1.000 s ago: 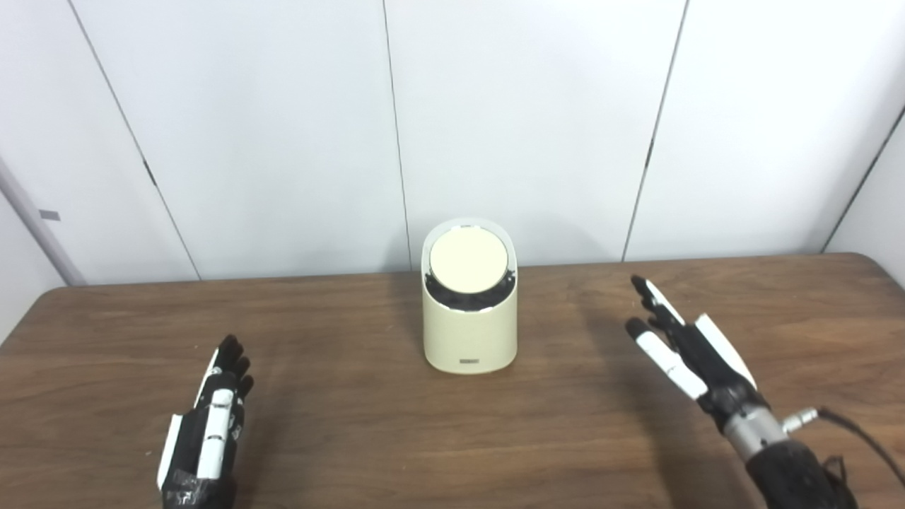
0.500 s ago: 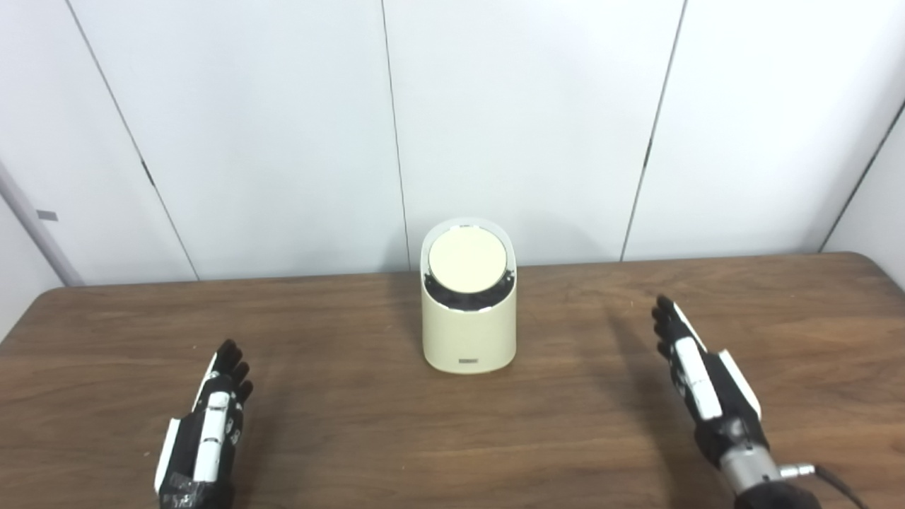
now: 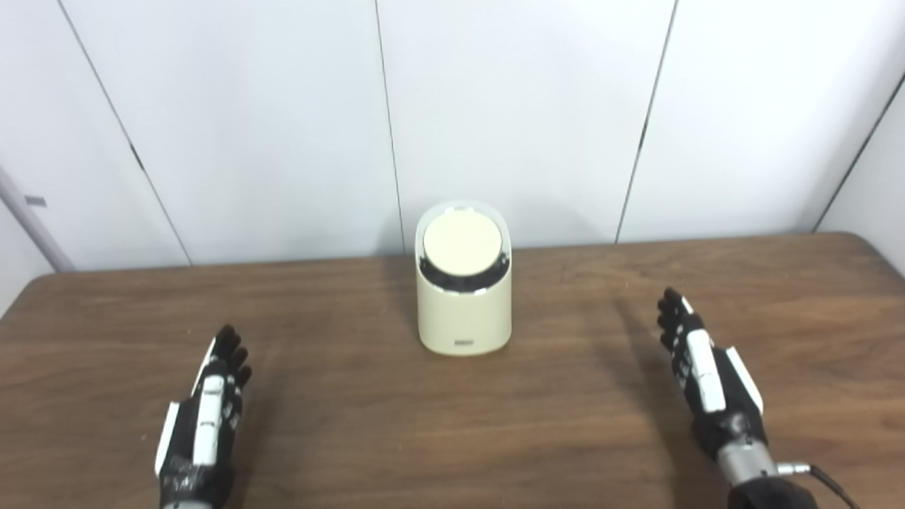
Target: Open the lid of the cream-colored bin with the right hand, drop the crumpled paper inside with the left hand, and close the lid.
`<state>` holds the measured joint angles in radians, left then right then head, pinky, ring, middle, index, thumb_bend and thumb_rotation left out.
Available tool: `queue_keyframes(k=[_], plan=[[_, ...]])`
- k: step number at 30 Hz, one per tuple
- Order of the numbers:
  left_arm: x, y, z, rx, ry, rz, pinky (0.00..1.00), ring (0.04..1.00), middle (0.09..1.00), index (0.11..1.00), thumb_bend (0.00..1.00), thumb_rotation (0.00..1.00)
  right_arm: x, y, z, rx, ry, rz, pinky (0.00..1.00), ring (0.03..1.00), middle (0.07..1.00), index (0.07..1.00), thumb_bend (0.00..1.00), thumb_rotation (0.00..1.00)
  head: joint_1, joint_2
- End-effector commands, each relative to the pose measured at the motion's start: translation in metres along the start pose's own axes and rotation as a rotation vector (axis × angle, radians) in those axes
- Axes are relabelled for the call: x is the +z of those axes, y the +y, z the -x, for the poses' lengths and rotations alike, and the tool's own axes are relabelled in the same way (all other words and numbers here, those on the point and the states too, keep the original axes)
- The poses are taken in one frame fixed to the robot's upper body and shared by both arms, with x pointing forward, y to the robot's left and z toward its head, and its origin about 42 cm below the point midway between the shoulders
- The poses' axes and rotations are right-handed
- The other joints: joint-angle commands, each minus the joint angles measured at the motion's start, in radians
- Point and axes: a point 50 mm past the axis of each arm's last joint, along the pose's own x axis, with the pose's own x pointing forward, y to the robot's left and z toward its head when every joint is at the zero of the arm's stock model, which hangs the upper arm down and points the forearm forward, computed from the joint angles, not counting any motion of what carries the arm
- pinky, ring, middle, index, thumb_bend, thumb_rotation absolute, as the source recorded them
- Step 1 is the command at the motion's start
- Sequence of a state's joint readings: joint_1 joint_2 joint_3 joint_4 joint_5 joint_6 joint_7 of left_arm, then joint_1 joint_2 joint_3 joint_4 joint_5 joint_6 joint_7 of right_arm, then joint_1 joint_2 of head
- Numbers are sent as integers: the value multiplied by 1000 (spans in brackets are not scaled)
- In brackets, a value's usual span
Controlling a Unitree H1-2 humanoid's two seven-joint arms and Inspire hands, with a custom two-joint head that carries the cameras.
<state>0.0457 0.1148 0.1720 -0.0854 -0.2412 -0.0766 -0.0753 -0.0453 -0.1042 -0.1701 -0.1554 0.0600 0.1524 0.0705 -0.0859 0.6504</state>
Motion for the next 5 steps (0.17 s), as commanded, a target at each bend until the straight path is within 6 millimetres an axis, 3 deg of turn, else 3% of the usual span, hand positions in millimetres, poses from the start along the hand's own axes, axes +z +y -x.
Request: queue_keyframes(k=[1,5], plan=[[-10,-1,13,20,28,20,1000,1000,1000,1000,440,888,11,-2,0,-5,-76,-3,1000,979,965,954,547,1000,1,1],[-10,-2,15,17,30,21,1000,1000,1000,1000,452,889,9,-4,4,-6,-57,-13,1000,982,970,960,545,1000,19,24]])
